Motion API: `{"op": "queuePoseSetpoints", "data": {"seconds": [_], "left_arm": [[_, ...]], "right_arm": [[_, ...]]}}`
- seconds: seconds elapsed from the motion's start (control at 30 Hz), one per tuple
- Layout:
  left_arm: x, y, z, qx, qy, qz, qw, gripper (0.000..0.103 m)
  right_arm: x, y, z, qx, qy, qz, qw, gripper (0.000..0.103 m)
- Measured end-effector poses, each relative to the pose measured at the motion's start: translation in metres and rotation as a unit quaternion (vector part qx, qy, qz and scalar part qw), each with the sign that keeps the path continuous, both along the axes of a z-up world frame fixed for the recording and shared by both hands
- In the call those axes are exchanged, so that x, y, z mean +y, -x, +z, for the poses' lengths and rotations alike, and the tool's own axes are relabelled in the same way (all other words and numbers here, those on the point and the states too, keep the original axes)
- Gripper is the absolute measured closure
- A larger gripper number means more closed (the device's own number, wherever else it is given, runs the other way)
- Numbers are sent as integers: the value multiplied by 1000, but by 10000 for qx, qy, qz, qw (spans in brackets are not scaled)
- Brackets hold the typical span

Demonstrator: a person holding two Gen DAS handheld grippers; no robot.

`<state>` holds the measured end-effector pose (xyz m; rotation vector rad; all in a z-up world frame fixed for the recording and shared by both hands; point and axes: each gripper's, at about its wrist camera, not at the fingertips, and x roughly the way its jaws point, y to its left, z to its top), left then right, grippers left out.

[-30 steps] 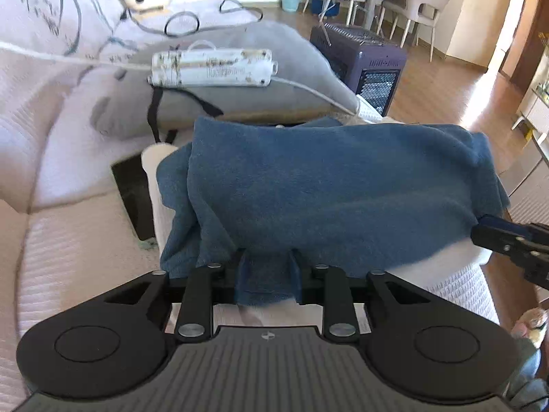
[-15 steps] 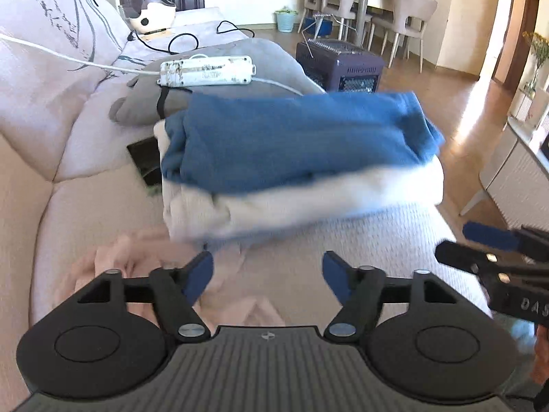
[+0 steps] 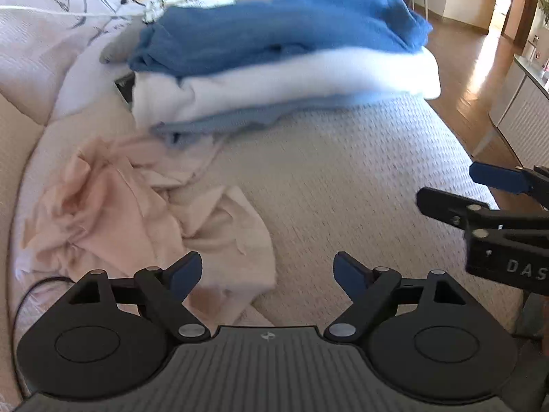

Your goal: Fold clothes

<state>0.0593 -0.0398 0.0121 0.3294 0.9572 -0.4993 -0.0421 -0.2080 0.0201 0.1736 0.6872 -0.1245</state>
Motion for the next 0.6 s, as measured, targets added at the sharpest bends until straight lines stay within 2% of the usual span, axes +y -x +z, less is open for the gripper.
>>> {"op": "queuePoseSetpoints", "data": {"seconds": [0.2, 0.3, 0.43, 0.6], "left_arm": [[-1, -6, -32, 443, -224, 172, 9986, 15], [10, -12, -42, 588, -23, 427, 9974, 2], [20, -19, -51, 747, 164, 469, 9960, 0], [22, -21, -54, 764, 196, 459, 9958, 0]], "right_arm": [[5, -9, -27, 610, 151, 127, 9979, 23], [10, -13, -34, 769, 273, 260, 9963, 22], [10, -17, -39, 805, 239, 331, 9959, 9], [13, -20, -43, 929, 456, 326, 9941, 1]]}}
